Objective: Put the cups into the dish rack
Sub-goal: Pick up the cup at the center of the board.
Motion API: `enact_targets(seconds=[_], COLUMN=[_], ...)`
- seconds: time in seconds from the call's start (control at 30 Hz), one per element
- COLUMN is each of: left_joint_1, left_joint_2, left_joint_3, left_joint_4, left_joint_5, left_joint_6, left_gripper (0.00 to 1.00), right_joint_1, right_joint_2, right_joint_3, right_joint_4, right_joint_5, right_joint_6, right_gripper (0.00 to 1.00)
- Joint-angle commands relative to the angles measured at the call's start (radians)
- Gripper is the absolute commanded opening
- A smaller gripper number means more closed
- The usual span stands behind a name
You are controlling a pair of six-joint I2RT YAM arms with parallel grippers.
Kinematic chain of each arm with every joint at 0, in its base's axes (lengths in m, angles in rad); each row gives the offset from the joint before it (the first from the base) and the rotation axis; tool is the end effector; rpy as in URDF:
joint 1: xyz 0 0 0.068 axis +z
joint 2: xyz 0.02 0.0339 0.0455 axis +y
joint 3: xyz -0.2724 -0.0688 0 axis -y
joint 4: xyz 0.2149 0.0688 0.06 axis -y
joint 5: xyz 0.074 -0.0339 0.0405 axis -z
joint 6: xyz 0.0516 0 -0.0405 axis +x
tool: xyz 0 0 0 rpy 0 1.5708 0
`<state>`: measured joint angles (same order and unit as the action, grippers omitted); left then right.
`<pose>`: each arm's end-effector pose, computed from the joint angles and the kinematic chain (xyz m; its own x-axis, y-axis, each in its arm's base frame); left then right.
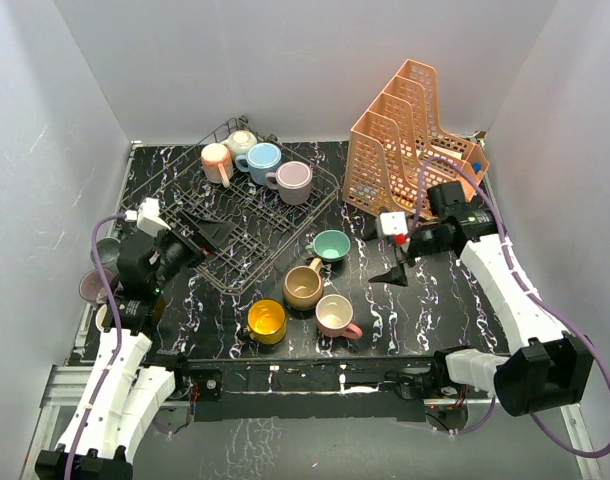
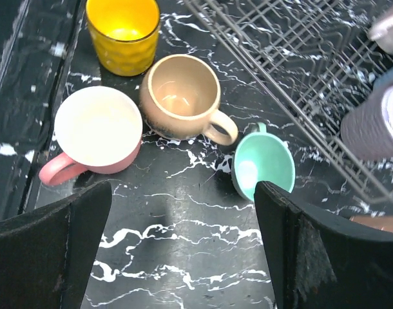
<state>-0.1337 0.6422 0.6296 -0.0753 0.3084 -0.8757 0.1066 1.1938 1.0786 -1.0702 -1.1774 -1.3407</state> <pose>0.1369 -0.0342 0.3231 -0.3834 -0.6868 -0.6175 0.2065 0.5880 -0.7821 0.1693 0.0660 0.3148 0.1657 -0.3576 -0.9190 -0.9851 -0.0175 -0.1708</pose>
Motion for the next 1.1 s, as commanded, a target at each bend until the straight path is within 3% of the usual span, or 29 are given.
enact_targets(seconds=[0.0,0.2,0.4,0.8,1.07], left_joint_1=[0.003,0.003,0.004,0.003,0.003], left_joint_2=[-0.036,-0.088,-0.098,-0.157,-0.193], left_joint_3=[-0.016,-0.052,-0.028,-0.039,-0.038], left_joint_4=[0.041,0.041,-0.006,-0.072,-0.109], left_joint_5=[0.062,0.047,0.044,0.029,0.018], left_joint_6=[-0.049,-0.094,-0.07,-0.079,-0.075], left_gripper=[0.96,0.96,0.95,0.95,0.95], right_joint_1=[0.159,0.352,0.511,0.751,0.806], right_joint_2=[-0.036,0.017,0.098,0.224,0.276], right_joint_3=[0.091,0.122,0.154,0.154,0.138], right_joint_4=[-0.044,-0.049,-0.055,0.007,0.066], right_joint_5=[0.239,0.305,0.448,0.596,0.656], right_joint_6=[-0.118,-0.134,-0.189,-0.181,-0.156], right_gripper=[0.96,0.93,0.82,0.48,0.46])
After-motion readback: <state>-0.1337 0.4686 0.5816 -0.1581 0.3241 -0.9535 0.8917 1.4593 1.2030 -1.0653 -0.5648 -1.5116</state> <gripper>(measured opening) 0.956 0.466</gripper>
